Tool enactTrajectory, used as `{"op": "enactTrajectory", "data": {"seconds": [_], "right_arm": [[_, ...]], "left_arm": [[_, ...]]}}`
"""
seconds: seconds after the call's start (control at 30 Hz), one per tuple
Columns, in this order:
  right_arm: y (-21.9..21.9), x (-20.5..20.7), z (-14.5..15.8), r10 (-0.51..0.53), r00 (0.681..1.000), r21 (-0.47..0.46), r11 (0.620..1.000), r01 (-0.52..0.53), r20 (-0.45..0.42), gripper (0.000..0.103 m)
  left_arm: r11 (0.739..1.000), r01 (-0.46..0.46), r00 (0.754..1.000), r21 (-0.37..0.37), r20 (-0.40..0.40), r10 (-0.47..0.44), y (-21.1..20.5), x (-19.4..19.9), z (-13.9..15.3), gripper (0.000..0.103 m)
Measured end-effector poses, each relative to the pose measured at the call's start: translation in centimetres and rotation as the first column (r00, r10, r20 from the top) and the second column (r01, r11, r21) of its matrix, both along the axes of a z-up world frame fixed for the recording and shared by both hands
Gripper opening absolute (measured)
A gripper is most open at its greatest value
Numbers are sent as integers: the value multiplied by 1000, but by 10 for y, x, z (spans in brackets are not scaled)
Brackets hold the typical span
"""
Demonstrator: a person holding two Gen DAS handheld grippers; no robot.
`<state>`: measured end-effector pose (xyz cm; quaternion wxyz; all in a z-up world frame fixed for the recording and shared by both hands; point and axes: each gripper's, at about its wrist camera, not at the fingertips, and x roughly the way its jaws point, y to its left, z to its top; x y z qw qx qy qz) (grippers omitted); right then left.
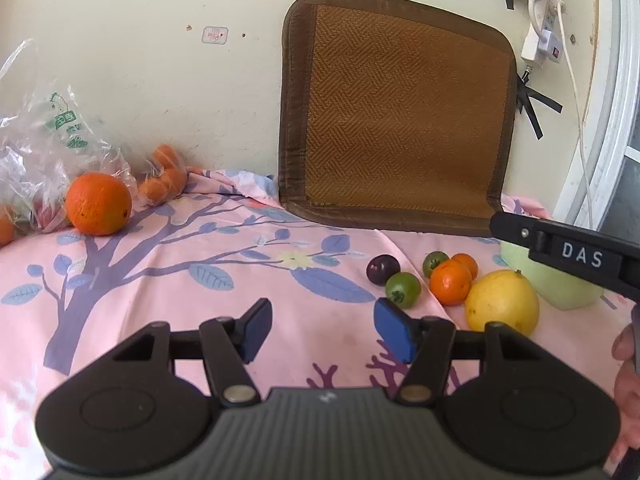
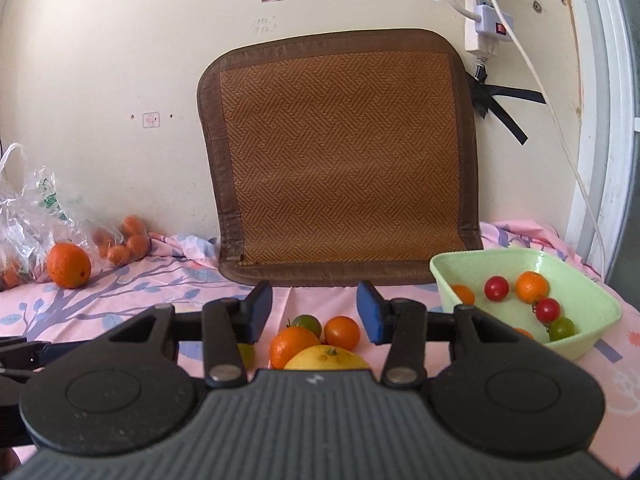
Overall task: Organize fruits
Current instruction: 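Approach the green tomato and plum with the right tool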
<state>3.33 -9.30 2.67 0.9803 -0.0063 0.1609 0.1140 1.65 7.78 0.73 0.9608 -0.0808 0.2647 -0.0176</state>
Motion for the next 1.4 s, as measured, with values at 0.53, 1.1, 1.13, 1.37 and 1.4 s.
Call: {"op": "enactTrajectory", "data": {"seconds": [0.53, 1.1, 1.13, 1.37, 1.4], "right_arm": [[26, 28, -10, 58, 996, -56, 996, -63, -73, 49], [12, 27, -12, 31, 995, -19, 999, -33, -95, 49], [12, 26, -12, 31, 995, -16, 999, -33, -97, 49], [8, 22, -19, 23, 992, -13, 1000, -25, -122, 49], [7, 22, -20, 20, 992, -13, 1000, -22, -126, 50]], "left_arm": [[999, -31, 1000, -37, -2, 31, 9, 1, 1, 59], [999, -50, 999, -14, 14, 50, 11, 3, 1, 59], [999, -52, 998, -10, 18, 52, 11, 3, 1, 59], [997, -74, 997, -7, 22, 74, 16, 5, 1, 59], [997, -76, 997, -6, 23, 76, 16, 5, 1, 59]]}}
